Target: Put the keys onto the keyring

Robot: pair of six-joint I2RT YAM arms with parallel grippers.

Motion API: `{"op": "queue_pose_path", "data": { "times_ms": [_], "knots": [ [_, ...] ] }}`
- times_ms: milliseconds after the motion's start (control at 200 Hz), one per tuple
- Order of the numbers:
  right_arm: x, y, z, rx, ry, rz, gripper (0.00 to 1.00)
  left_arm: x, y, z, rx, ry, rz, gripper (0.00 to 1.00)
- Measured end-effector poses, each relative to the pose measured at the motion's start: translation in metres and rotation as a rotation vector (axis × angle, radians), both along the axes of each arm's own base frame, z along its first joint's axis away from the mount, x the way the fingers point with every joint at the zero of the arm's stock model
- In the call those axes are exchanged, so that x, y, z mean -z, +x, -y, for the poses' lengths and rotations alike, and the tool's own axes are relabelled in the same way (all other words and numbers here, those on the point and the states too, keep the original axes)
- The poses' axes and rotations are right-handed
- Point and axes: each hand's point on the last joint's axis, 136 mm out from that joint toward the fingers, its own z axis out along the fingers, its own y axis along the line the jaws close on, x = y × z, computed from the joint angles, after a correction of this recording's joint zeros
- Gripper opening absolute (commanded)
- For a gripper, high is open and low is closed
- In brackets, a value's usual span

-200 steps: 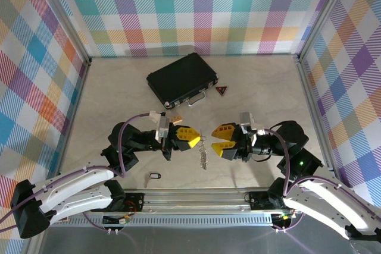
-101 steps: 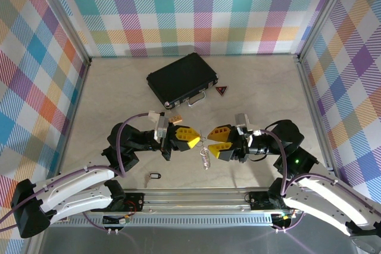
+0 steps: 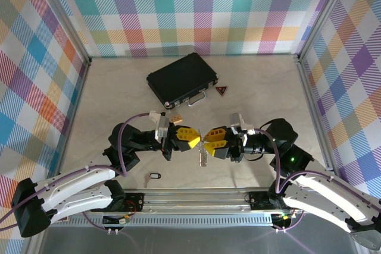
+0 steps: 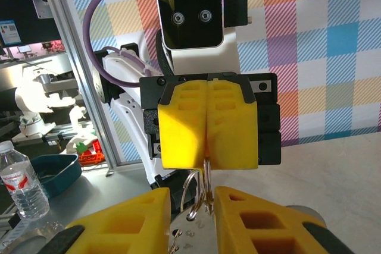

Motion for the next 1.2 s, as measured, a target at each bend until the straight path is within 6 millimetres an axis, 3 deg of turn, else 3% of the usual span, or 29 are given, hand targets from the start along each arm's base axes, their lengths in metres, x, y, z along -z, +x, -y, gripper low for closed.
{"op": "queue_pose_path", "data": {
  "times_ms": [285,485,850,1200],
  "knots": [
    [-0.003,-0.001,0.006,0.026,0.022,0.014,0.36,0.001,0.0,0.0,-0.001,0.002,-0.002,0.0],
    [-0.009,-0.001,0.014,0.062,0.051,0.03,0.38,0.003,0.0,0.0,-0.001,0.006,-0.004,0.0],
    [-0.003,0.01,0.009,0.102,0.034,0.009,0.42,0.003,0.0,0.0,0.0,0.004,-0.003,0.0],
    [0.004,0.015,0.003,0.105,0.01,-0.013,0.36,0.001,-0.001,-0.001,0.0,0.001,0.0,0.0]
  ]
}}
